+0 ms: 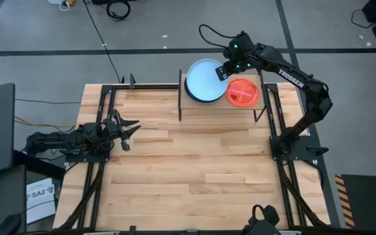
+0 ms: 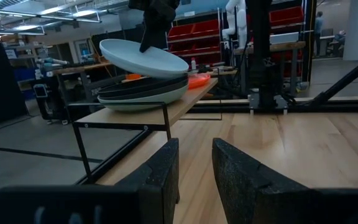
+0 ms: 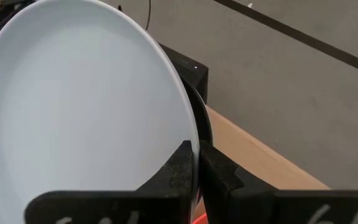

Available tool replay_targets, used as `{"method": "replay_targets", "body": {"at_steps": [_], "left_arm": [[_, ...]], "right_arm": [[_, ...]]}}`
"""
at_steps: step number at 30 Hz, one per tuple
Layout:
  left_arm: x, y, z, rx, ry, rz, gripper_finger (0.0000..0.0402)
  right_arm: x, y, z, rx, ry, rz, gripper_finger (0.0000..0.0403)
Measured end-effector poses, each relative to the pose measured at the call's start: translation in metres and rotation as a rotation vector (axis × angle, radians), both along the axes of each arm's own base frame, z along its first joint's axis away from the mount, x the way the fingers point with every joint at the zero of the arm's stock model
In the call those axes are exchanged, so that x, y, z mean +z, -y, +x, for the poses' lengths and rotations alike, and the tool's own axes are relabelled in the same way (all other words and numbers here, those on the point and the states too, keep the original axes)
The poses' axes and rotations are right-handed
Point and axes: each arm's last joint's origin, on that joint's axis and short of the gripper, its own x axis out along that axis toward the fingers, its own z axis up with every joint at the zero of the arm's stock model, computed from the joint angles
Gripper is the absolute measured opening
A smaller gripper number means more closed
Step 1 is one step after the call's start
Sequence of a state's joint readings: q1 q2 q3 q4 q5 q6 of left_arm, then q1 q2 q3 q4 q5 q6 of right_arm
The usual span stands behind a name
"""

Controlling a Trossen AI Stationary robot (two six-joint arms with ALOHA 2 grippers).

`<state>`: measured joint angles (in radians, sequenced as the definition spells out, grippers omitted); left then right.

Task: Place and stack plates onto a shelf
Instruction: Stack the blue plate on top of the black plate on the shelf, then return to Home Position

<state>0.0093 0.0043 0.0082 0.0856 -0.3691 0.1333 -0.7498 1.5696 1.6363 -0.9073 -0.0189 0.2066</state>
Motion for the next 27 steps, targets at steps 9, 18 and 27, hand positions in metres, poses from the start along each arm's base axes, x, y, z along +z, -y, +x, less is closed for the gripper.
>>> {"method": "replay_targets", "body": {"at_steps": [9,18,27], "left_arm": [[0.0,0.0,0.0,0.0,0.0,0.0,0.0103],[0.0,0.0,0.0,0.0,0.0,-0.001,0.0103],[0.0,0.0,0.0,0.0,0.0,0.0,0.0103]], "right_arm": [[0.0,0.0,0.0,0.0,0.0,0.0,0.0033],[0.0,0.0,0.0,0.0,0.001,0.0,0.0078],[0.0,-0.0007,0.0007,-0.002,0.004,0.004,0.0109]]}}
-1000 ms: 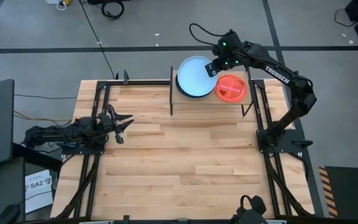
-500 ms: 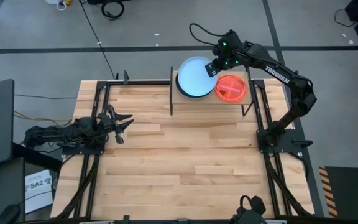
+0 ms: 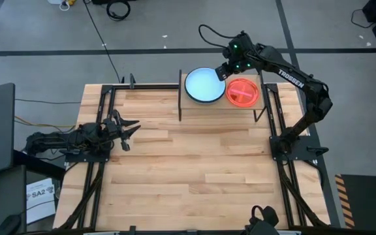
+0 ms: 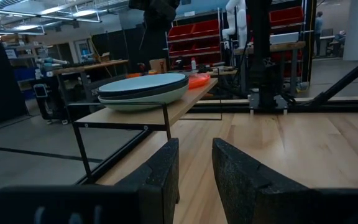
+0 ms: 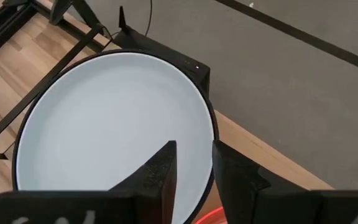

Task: Place and stack plates onto a shelf
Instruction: Return to Home Position

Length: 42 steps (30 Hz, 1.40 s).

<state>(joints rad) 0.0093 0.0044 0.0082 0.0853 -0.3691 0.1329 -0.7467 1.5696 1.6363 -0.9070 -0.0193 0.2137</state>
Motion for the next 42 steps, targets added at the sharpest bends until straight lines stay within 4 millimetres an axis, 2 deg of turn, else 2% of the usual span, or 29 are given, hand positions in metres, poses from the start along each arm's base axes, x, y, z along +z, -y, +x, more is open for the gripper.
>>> {"method": "replay_targets", "body": {"at_steps": [6,12,16,23,29,37,42], "left_arm": [[0.0,0.0,0.0,0.0,0.0,0.0,0.0103],[0.0,0.0,0.0,0.0,0.0,0.0,0.0103],[0.0,0.0,0.0,0.0,0.0,0.0,0.0103],[0.0,0.0,0.0,0.0,0.0,0.0,0.0103],[0.0,0.0,0.0,0.0,0.0,0.0,0.0103],[0.0,0.0,0.0,0.002,0.001,0.0,0.0103],[0.0,0.0,0.0,0.003,0.002,0.0,0.0103]], "right_arm": [[-0.001,-0.007,0.004,0.042,0.016,0.05,0.0095],[-0.004,-0.028,0.017,0.139,-0.005,0.101,0.0042],[-0.005,-0.05,0.031,0.223,-0.026,0.103,0.0007],[-0.005,-0.099,0.056,0.389,-0.049,0.077,0.0013],[-0.005,-0.139,0.067,0.477,-0.104,0.011,0.0008],[0.003,-0.174,0.058,0.571,-0.153,-0.027,0.001],[0.016,-0.187,0.038,0.556,-0.181,-0.097,0.001]]}}
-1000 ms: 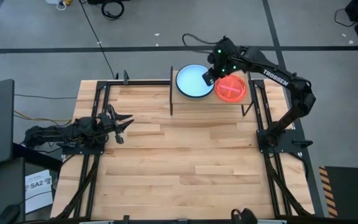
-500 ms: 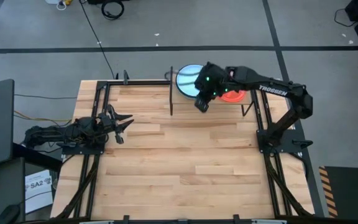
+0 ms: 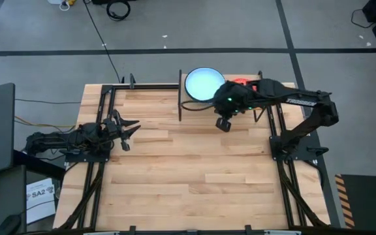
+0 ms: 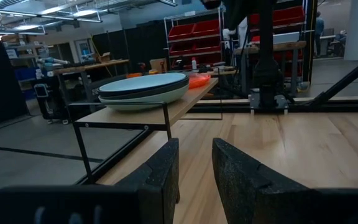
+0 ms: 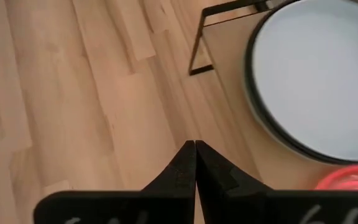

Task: Place and stack plates onto a shelf
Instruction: Return to Home Position

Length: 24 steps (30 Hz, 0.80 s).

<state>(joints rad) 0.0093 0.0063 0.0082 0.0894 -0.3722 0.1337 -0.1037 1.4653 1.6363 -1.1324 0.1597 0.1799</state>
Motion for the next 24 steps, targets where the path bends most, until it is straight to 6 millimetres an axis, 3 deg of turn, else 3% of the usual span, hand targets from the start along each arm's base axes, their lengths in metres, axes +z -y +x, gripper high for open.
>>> {"method": "replay_targets", "body": {"at_steps": [7,11,24], "left_arm": [[0.0,0.0,0.0,0.0,0.001,0.0,0.0103],[0.0,0.0,0.0,-0.001,0.001,0.0,0.0103],[0.0,0.0,0.0,-0.002,0.002,0.0,0.0103]], "right_arm": [[0.023,-0.015,-0.032,0.011,0.069,-0.064,0.0012],[0.023,-0.02,-0.055,0.036,0.118,-0.084,0.0012],[-0.048,-0.024,-0.131,0.052,0.39,-0.074,0.0012]]}}
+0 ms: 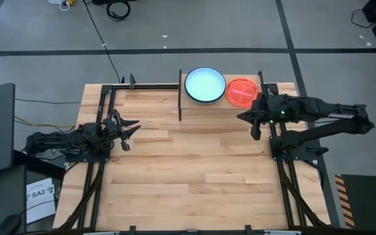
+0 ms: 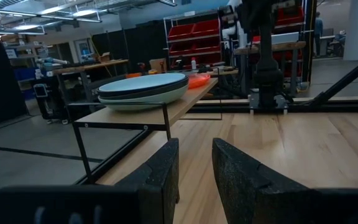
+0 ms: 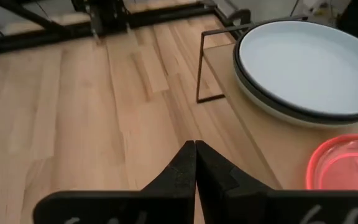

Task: Place and stack plates onto a shelf
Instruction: Return to Home Position

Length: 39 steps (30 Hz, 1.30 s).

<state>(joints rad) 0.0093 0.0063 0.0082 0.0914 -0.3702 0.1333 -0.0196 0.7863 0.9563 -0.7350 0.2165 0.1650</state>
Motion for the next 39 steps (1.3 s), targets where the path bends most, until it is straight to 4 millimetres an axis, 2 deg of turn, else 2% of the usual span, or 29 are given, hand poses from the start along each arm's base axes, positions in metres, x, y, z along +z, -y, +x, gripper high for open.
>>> {"method": "replay_targets", "body": {"at_steps": [7,13,22,27,32,39], "left_arm": [[0.0,0.0,0.0,-0.001,0.001,0.0,0.0103],[0.0,0.0,0.0,0.0,0.001,0.0,0.0103],[0.0,0.0,0.0,0.0,0.001,0.0,0.0103],[0.0,0.0,0.0,-0.001,0.001,0.0,0.0103],[0.0,0.0,0.0,-0.001,0.002,0.0,0.0103],[0.0,0.0,0.0,-0.001,0.001,0.0,0.0103]], "right_arm": [[-0.043,-0.001,-0.03,0.0,0.153,-0.003,0.0012],[-0.068,-0.001,-0.055,-0.016,0.25,0.029,0.0012],[-0.082,-0.002,-0.087,-0.015,0.412,0.033,0.0012],[-0.08,-0.002,-0.1,-0.012,0.512,0.029,0.0012],[-0.081,-0.002,-0.097,-0.002,0.513,-0.003,0.0012],[-0.098,-0.002,-0.084,0.011,0.527,-0.045,0.0012]]}}
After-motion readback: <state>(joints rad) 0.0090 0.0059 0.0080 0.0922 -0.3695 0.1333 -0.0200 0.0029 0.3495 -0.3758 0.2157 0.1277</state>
